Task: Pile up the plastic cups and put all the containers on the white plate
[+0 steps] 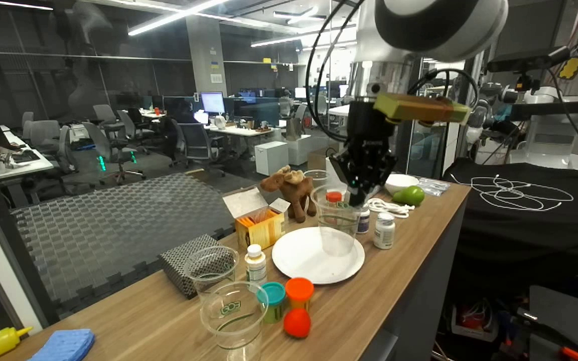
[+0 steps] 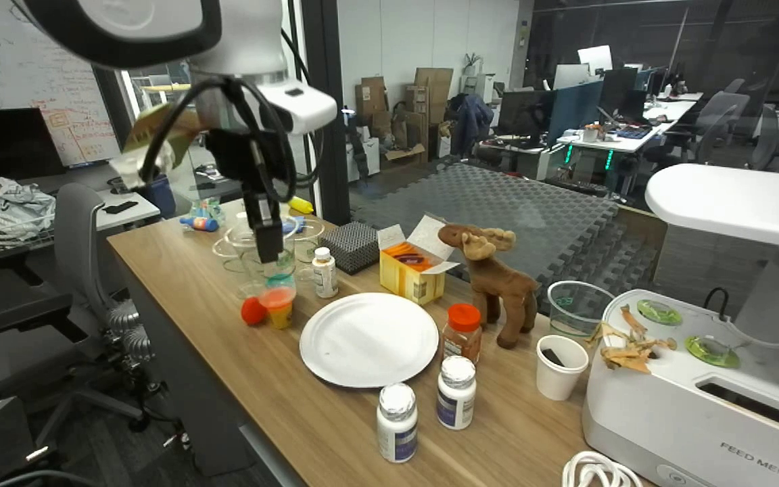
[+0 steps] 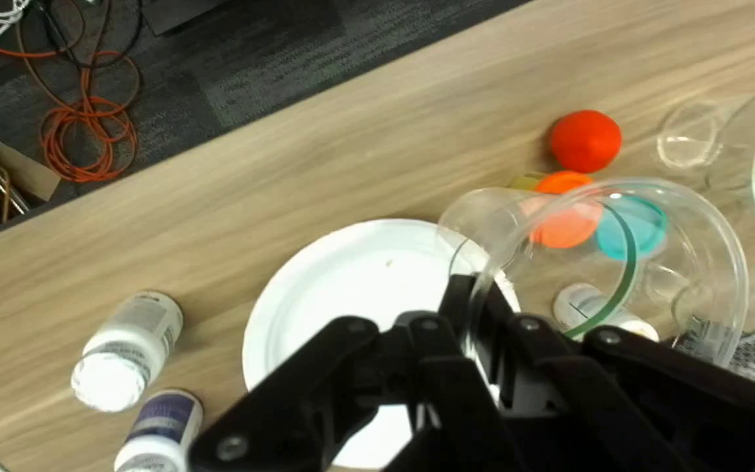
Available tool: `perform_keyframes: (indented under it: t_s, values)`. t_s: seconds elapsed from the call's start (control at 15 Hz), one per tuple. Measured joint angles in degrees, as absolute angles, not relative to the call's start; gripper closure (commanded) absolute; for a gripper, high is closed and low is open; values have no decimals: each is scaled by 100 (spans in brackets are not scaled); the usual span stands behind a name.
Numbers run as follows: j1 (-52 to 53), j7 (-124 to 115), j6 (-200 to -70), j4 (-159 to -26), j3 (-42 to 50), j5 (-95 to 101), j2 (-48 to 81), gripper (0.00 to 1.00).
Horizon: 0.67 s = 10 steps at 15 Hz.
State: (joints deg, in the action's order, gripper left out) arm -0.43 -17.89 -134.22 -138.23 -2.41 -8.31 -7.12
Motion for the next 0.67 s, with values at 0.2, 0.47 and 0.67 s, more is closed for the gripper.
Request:
perform_keyframes:
  t_s: [0.2,0.47,0.67]
  values:
    - [69,-1854,-13051,-13239,-308,-859,-813,98]
    - [313,-2023,-12778,-12354,-519,-928,-345,98]
    - [514,-2217,-12731,-11690,-670,-924,385,98]
